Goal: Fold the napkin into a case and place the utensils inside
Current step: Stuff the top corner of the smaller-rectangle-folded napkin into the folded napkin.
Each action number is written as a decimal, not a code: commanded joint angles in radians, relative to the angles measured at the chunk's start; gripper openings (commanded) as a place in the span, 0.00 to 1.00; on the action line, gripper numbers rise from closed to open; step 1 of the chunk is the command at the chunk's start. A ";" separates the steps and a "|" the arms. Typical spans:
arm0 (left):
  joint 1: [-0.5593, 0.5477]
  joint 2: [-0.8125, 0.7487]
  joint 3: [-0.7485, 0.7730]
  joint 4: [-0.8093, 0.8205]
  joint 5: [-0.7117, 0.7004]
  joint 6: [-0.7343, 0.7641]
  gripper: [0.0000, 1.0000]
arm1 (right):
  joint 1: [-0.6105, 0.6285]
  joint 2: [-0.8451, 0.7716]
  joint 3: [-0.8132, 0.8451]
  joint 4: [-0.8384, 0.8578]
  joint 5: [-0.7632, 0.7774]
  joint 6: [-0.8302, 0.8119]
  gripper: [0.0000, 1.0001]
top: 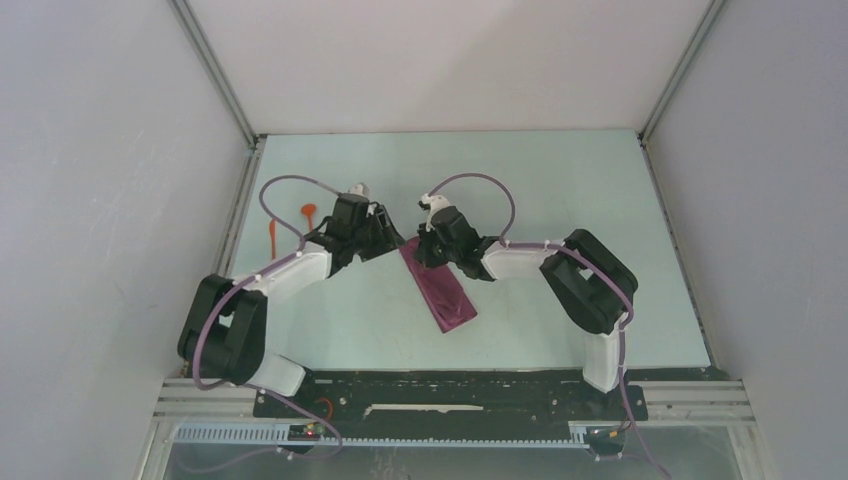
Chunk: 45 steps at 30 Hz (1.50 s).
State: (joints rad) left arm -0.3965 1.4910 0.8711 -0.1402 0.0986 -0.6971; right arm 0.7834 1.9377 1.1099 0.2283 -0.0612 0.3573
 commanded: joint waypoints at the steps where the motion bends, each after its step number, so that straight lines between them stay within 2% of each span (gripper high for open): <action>1: -0.032 -0.087 -0.108 0.084 -0.141 0.020 0.57 | -0.025 -0.048 0.029 -0.009 -0.017 0.136 0.00; 4: -0.054 -0.085 -0.147 0.134 -0.132 0.041 0.43 | -0.027 -0.059 0.027 -0.011 -0.015 0.159 0.00; 8: -0.090 -0.004 -0.089 0.160 -0.086 0.078 0.27 | -0.033 -0.063 0.024 -0.009 -0.012 0.175 0.00; 13: -0.149 0.042 -0.041 0.147 -0.160 0.115 0.32 | -0.039 -0.071 0.025 -0.009 -0.015 0.187 0.00; 16: -0.172 0.090 0.025 0.065 -0.201 0.140 0.34 | -0.041 -0.072 0.020 0.001 -0.021 0.191 0.00; 21: -0.197 0.144 0.094 -0.011 -0.254 0.168 0.31 | -0.044 -0.072 0.016 0.008 -0.027 0.198 0.00; 26: -0.209 0.150 0.092 -0.020 -0.269 0.161 0.23 | -0.054 -0.072 0.011 0.010 -0.029 0.211 0.00; 36: -0.213 0.204 0.126 -0.032 -0.260 0.166 0.30 | -0.062 -0.081 -0.004 0.023 -0.041 0.212 0.00; 45: -0.218 0.233 0.163 -0.057 -0.299 0.177 0.28 | -0.064 -0.076 -0.007 0.032 -0.052 0.215 0.00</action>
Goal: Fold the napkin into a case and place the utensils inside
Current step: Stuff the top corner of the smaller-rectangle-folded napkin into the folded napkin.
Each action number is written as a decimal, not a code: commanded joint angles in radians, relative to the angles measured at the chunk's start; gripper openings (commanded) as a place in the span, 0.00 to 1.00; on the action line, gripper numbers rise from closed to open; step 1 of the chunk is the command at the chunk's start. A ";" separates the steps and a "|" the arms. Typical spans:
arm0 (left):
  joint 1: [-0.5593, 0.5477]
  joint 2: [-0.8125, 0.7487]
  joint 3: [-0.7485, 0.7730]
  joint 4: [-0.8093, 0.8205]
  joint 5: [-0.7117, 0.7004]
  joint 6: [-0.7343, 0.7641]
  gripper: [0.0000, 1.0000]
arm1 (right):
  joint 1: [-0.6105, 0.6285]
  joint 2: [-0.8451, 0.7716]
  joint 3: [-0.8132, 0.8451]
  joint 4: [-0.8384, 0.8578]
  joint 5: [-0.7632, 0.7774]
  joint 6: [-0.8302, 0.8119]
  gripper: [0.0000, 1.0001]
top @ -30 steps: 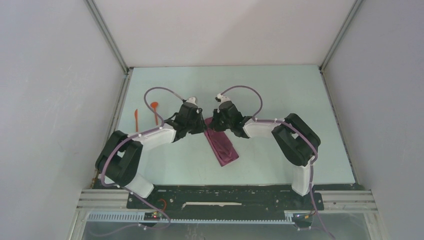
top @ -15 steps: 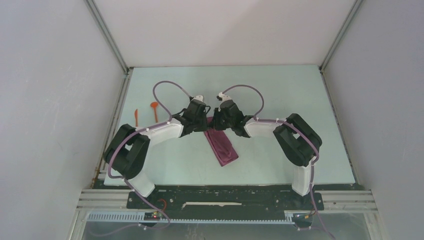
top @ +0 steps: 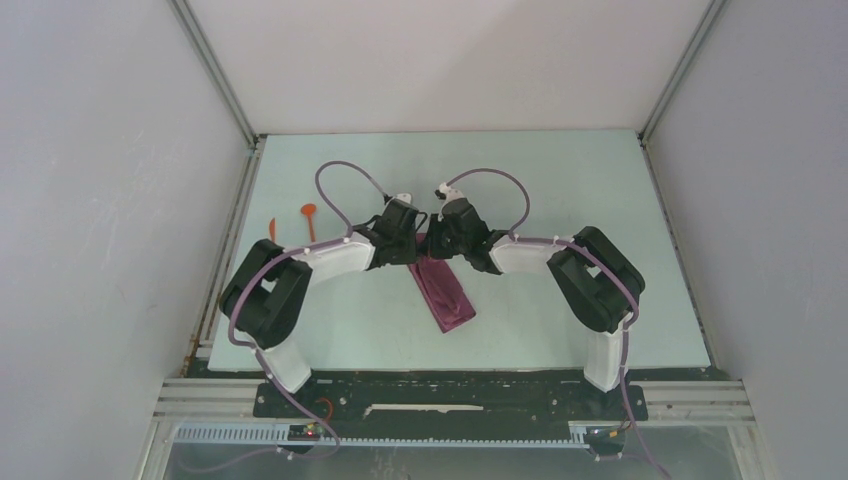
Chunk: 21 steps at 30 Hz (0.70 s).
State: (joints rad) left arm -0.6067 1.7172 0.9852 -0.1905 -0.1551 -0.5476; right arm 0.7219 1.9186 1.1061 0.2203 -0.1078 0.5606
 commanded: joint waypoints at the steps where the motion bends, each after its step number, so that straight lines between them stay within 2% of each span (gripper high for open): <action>1: -0.008 0.010 0.053 -0.012 -0.049 0.028 0.28 | -0.001 -0.056 -0.002 0.039 -0.004 0.013 0.00; 6: -0.008 0.026 0.064 -0.029 -0.061 0.022 0.22 | 0.001 -0.053 -0.003 0.040 -0.006 0.017 0.00; 10: -0.008 0.033 0.072 -0.035 -0.064 0.029 0.24 | 0.003 -0.051 -0.002 0.042 -0.008 0.018 0.00; 15: -0.008 0.039 0.075 -0.035 -0.062 0.032 0.23 | 0.002 -0.048 -0.003 0.043 -0.010 0.021 0.00; 17: -0.008 0.040 0.077 -0.036 -0.063 0.034 0.17 | 0.004 -0.045 -0.002 0.037 -0.009 0.021 0.00; 19: -0.007 0.030 0.073 -0.034 -0.077 0.034 0.05 | 0.005 -0.045 -0.003 0.028 -0.005 0.022 0.00; 21: -0.008 0.013 0.063 -0.027 -0.094 0.032 0.01 | 0.007 -0.045 -0.003 0.019 -0.003 0.025 0.00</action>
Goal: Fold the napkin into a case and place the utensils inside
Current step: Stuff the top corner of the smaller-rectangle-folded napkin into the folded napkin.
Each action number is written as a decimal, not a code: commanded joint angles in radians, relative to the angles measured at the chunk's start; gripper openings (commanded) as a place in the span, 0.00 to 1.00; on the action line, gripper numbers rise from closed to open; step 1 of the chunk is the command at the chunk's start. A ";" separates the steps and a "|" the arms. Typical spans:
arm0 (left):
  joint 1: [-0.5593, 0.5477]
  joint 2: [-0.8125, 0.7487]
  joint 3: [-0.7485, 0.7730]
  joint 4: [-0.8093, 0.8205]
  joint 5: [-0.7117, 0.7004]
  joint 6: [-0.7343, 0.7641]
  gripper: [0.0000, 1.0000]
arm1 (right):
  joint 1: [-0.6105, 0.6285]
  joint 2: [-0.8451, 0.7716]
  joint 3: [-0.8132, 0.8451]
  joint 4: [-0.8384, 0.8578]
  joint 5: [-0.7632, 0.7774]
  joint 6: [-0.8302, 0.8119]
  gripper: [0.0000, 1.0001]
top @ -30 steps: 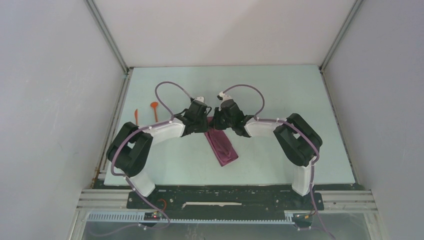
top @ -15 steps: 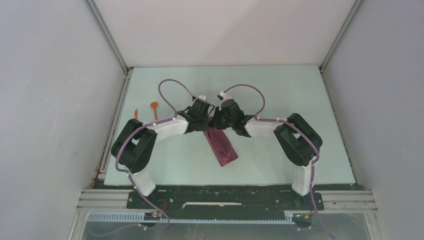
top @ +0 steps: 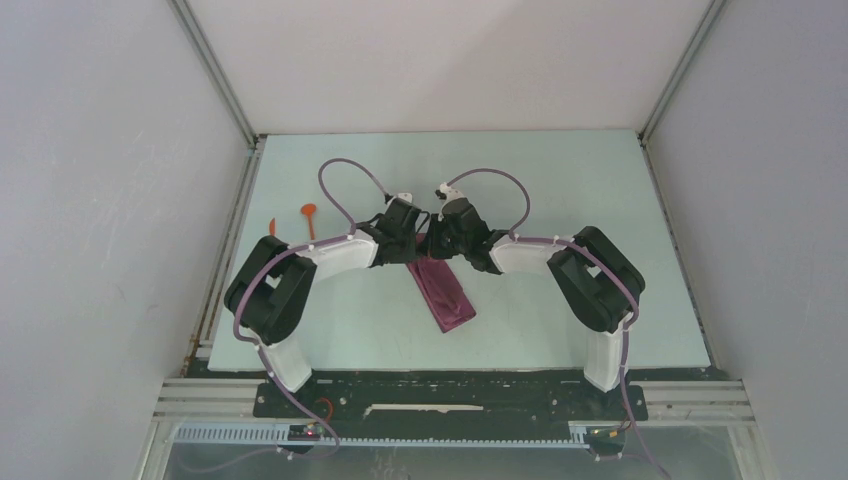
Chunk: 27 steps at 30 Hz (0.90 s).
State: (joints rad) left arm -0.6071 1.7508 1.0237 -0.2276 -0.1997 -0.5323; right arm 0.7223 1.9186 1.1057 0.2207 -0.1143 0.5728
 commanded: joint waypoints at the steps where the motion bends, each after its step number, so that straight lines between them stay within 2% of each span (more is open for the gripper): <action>1: -0.007 -0.029 0.020 0.014 -0.055 0.018 0.00 | 0.007 -0.046 -0.003 0.014 0.005 0.016 0.00; 27: -0.003 -0.161 -0.114 0.162 -0.077 -0.005 0.00 | 0.057 0.012 -0.002 -0.091 0.094 0.075 0.00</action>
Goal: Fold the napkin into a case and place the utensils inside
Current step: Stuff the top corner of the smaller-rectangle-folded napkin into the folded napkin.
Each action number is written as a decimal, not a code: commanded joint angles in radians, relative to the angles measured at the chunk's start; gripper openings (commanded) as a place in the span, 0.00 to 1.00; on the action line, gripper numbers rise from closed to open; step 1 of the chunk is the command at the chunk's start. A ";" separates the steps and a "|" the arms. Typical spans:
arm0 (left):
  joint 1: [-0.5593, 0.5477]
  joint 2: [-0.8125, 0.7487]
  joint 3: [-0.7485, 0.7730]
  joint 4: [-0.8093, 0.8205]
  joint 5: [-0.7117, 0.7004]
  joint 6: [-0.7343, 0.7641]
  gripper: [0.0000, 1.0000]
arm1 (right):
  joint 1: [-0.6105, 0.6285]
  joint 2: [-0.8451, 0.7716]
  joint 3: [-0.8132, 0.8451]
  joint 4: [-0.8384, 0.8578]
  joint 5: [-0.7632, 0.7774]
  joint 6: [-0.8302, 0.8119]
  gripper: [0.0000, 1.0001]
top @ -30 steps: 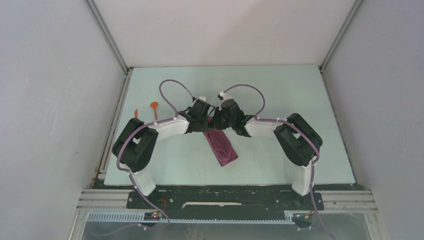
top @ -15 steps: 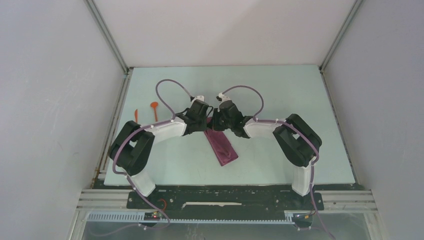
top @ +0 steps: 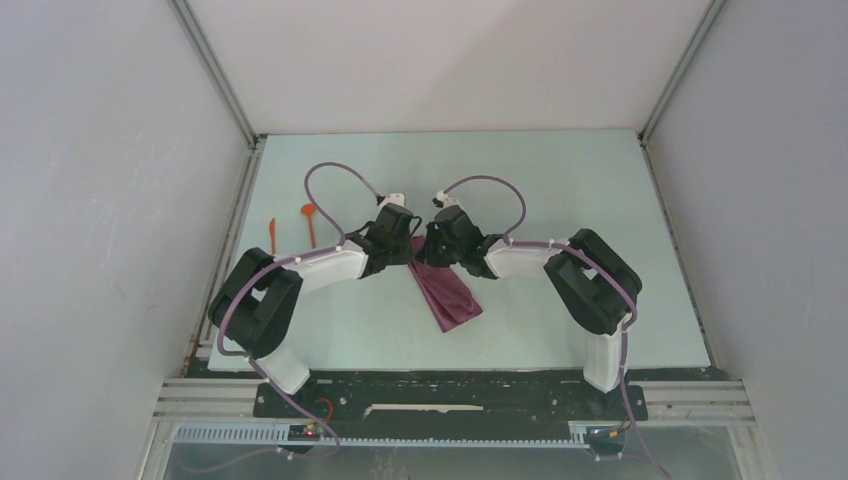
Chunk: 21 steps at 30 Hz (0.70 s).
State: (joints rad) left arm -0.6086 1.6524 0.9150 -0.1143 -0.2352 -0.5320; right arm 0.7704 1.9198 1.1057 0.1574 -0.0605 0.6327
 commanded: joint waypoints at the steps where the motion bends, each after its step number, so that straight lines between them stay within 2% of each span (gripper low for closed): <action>1: -0.001 -0.067 -0.010 0.053 -0.044 -0.006 0.00 | 0.011 0.014 -0.002 -0.035 0.045 0.014 0.00; 10: -0.001 -0.090 -0.028 0.081 -0.040 -0.013 0.00 | 0.046 0.041 0.019 -0.083 0.136 -0.029 0.00; 17: -0.001 -0.104 -0.041 0.093 -0.024 -0.013 0.00 | 0.104 0.102 0.120 -0.183 0.255 -0.095 0.00; 21: -0.002 -0.109 -0.055 0.098 -0.012 -0.019 0.00 | 0.110 0.137 0.169 -0.205 0.268 -0.111 0.00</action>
State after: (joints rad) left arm -0.6083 1.6001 0.8757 -0.0681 -0.2417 -0.5339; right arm 0.8619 2.0064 1.2213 0.0265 0.1516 0.5659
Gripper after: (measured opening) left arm 0.003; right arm 0.008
